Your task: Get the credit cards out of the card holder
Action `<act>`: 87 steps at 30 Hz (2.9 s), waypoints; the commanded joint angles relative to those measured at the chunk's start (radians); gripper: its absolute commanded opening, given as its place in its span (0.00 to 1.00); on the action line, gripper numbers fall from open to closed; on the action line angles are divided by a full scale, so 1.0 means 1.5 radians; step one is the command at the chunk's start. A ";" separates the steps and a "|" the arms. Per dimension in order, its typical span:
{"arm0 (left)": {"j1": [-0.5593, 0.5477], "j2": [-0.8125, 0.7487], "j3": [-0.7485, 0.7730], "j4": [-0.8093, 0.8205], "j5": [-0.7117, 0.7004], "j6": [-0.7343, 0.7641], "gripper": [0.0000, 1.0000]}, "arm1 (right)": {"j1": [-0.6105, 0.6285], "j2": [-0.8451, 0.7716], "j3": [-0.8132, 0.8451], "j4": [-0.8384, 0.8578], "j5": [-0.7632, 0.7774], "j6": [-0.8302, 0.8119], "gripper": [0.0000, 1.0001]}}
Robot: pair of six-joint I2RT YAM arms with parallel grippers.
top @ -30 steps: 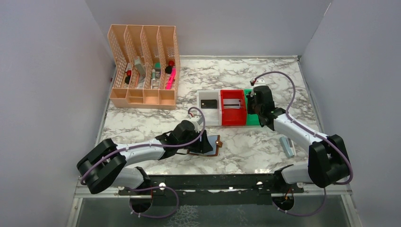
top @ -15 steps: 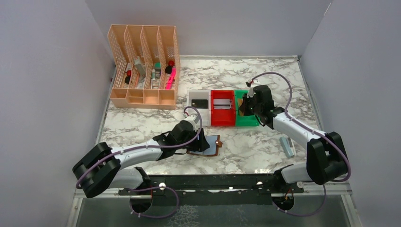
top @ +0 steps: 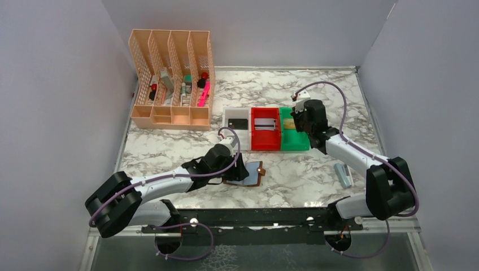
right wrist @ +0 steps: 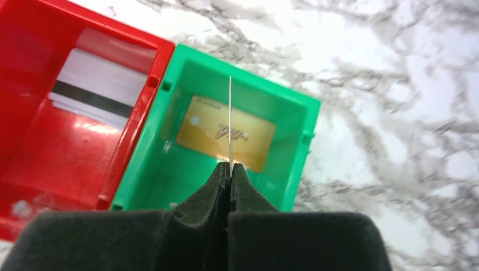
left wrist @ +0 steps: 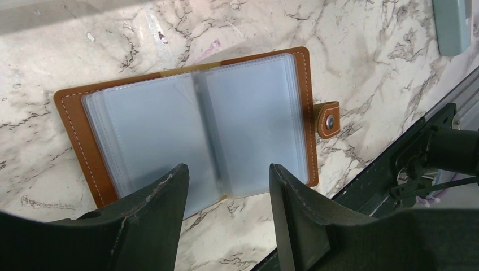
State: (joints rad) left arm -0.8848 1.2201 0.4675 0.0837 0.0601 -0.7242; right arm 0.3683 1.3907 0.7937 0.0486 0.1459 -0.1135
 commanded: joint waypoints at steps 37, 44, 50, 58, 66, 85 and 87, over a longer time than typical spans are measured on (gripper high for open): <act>-0.002 0.028 0.042 -0.028 0.035 0.048 0.59 | 0.003 0.172 -0.074 0.264 -0.047 -0.401 0.27; -0.002 0.036 0.045 -0.028 0.040 0.046 0.59 | 0.003 0.159 -0.089 0.264 -0.054 -0.398 0.36; -0.001 0.038 0.043 -0.031 0.042 0.044 0.59 | 0.003 0.158 -0.095 0.278 -0.016 -0.388 0.38; -0.002 0.036 0.044 -0.030 0.044 0.044 0.59 | 0.003 0.134 -0.057 0.253 0.035 -0.250 0.37; -0.002 0.034 0.046 -0.032 0.045 0.040 0.59 | 0.002 0.070 0.035 -0.023 0.027 0.202 0.27; -0.002 0.040 0.060 -0.049 0.049 0.045 0.59 | 0.003 0.210 0.088 -0.111 0.058 0.340 0.18; -0.002 0.044 0.068 -0.055 0.048 0.049 0.59 | 0.002 0.221 0.093 -0.104 0.062 0.342 0.18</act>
State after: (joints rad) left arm -0.8848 1.2736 0.5198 0.0128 0.1101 -0.6701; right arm 0.3683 1.6825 0.9009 -0.1081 0.1982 0.3775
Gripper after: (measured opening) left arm 0.592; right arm 0.180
